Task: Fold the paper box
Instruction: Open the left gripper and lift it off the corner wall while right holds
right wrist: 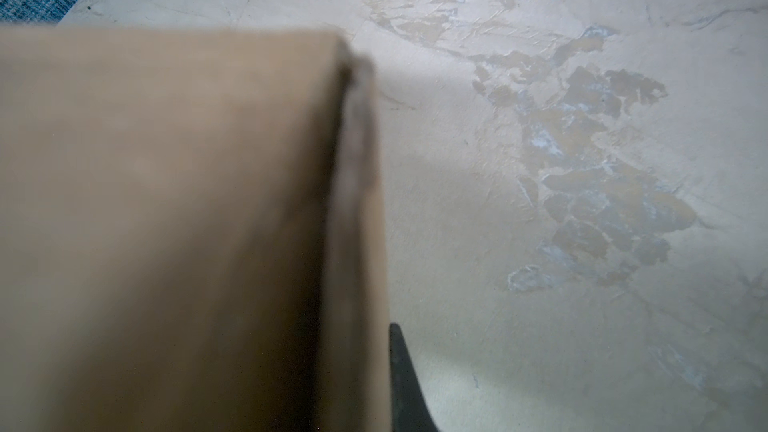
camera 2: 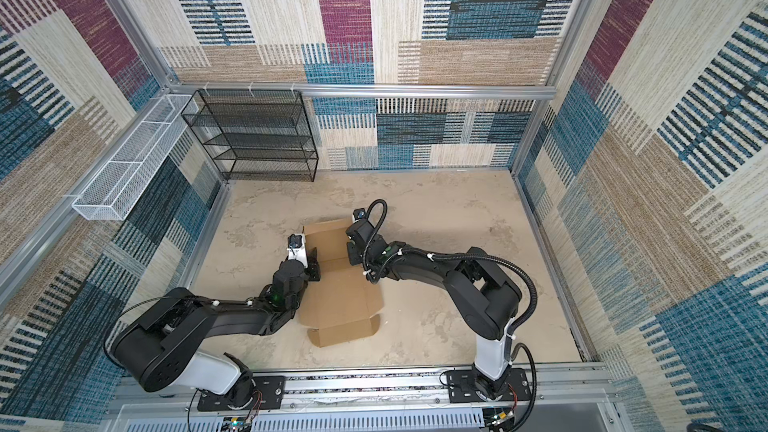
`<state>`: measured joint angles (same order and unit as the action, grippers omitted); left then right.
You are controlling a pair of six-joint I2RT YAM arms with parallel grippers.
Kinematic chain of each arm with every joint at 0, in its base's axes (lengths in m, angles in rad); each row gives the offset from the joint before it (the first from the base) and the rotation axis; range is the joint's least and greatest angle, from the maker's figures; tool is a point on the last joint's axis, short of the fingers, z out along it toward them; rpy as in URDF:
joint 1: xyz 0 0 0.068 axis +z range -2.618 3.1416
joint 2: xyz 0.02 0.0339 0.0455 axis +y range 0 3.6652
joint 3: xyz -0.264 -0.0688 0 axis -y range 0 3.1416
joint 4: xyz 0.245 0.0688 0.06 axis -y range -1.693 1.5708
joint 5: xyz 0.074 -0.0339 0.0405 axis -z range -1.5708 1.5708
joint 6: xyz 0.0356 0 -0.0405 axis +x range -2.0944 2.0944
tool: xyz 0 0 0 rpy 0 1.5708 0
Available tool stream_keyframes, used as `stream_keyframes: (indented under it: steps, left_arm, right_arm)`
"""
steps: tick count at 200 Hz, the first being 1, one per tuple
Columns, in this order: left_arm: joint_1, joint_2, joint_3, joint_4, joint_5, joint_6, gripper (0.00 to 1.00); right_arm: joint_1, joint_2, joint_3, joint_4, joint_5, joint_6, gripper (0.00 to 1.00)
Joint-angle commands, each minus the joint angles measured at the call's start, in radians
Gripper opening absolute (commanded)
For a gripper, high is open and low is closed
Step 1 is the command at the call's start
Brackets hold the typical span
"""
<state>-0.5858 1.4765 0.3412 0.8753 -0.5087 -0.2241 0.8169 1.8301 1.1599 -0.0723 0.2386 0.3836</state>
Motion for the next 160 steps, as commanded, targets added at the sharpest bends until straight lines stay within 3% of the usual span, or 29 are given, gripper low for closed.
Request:
stream_keyframes:
  steps: [1, 57, 160]
  left_arm:
    - [0.001, -0.021, 0.006, -0.031, 0.019, -0.017, 0.44]
    - [0.001, -0.041, 0.019, -0.047, 0.032, -0.013, 0.46]
    - [0.0, -0.16, 0.021, -0.137, 0.075, -0.035, 0.63]
  right_arm:
    - [0.001, -0.007, 0.002, 0.044, 0.004, 0.003, 0.0]
    - [0.001, -0.006, 0.006, 0.042, 0.002, 0.002, 0.0]
    - [0.001, 0.023, 0.06, 0.002, 0.002, 0.001, 0.0]
